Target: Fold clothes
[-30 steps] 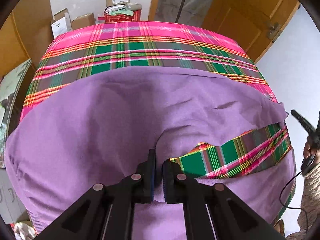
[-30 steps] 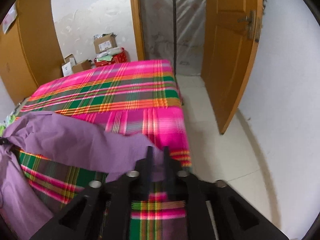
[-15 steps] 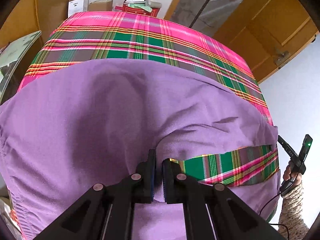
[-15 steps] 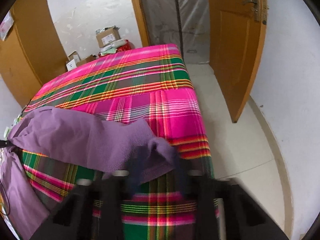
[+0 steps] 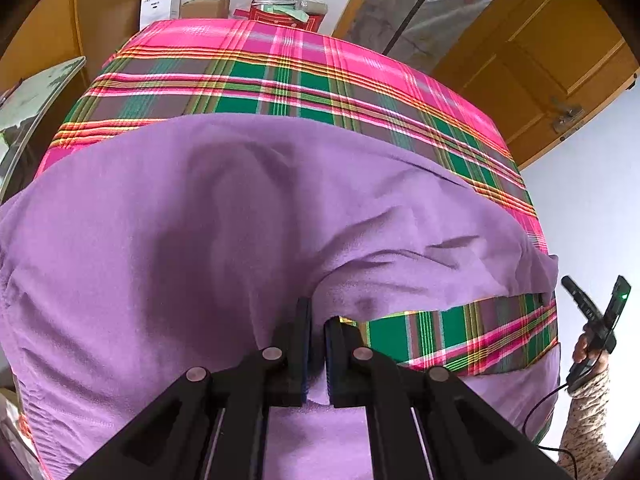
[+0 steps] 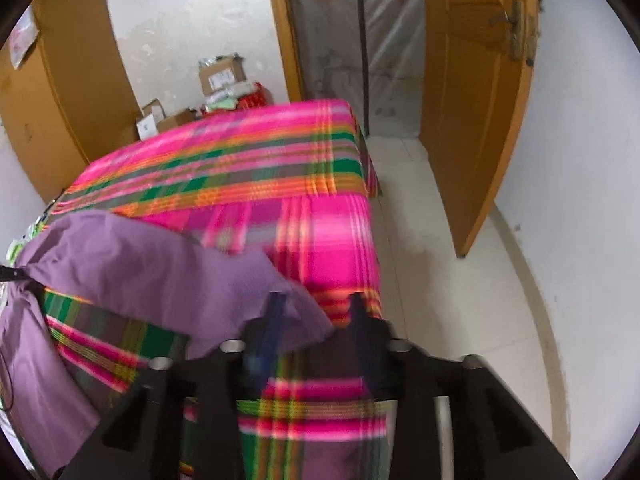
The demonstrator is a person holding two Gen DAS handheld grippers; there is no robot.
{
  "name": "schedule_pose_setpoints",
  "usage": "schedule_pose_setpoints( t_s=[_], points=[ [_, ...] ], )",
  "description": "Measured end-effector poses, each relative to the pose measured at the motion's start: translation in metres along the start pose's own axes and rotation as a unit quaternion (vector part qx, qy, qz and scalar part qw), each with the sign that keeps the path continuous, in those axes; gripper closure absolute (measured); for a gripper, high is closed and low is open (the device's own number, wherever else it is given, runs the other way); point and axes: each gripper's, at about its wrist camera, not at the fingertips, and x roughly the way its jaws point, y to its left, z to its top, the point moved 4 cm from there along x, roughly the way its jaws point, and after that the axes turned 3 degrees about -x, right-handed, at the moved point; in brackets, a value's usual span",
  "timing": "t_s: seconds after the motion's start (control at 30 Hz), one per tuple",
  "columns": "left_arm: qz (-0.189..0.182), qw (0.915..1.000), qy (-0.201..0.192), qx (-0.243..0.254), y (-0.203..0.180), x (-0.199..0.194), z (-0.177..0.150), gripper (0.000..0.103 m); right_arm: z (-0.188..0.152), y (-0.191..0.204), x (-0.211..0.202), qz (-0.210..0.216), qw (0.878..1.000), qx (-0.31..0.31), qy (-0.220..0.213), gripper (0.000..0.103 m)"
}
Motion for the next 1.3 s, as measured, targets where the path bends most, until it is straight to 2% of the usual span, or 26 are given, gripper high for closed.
schedule_pose_setpoints(
  t_s=[0.1, 0.27, 0.3, 0.33, 0.4, 0.57, 0.73, 0.93, 1.1, 1.3],
  points=[
    [0.003, 1.0000, 0.004, 0.000, -0.002, 0.003, 0.000, 0.097, -0.009, 0.000, 0.007, 0.006, 1.000, -0.006, 0.013, 0.064],
    [0.004, 1.0000, 0.007, -0.006, 0.000, 0.005, 0.001, 0.097, -0.006, 0.011, 0.023, 0.006, 0.999, -0.031, 0.022, 0.065],
    [0.004, 0.9999, 0.008, -0.007, 0.000, 0.005, 0.001, 0.097, -0.004, 0.012, 0.023, 0.004, 0.999, -0.036, 0.021, 0.076],
    [0.004, 0.9999, 0.009, -0.008, 0.001, 0.006, 0.001, 0.097, -0.002, 0.013, 0.023, -0.001, 0.999, -0.043, 0.020, 0.096],
    [0.005, 0.9999, 0.009, -0.011, 0.001, 0.006, 0.002, 0.097, 0.003, 0.015, 0.022, -0.013, 0.998, -0.059, 0.016, 0.097],
    [0.006, 0.9999, 0.009, -0.010, 0.000, 0.005, 0.003, 0.097, 0.029, 0.009, -0.005, -0.092, 0.990, -0.100, -0.044, 0.097],
    [-0.001, 0.9999, 0.011, -0.007, -0.004, 0.004, 0.000, 0.097, 0.049, 0.004, -0.026, -0.169, 0.970, -0.144, -0.101, 0.097],
    [0.000, 0.9998, 0.021, -0.001, -0.003, 0.007, -0.007, 0.097, 0.012, 0.005, -0.022, -0.162, 0.966, -0.190, -0.062, 0.097],
    [0.001, 0.9995, 0.030, 0.007, -0.003, 0.009, -0.011, 0.096, -0.024, 0.008, -0.029, -0.135, 0.972, -0.193, -0.028, 0.097],
    [-0.004, 0.9990, 0.043, 0.010, -0.001, 0.011, -0.012, 0.096, -0.043, 0.006, -0.028, -0.126, 0.970, -0.208, 0.018, 0.097]
  ],
)
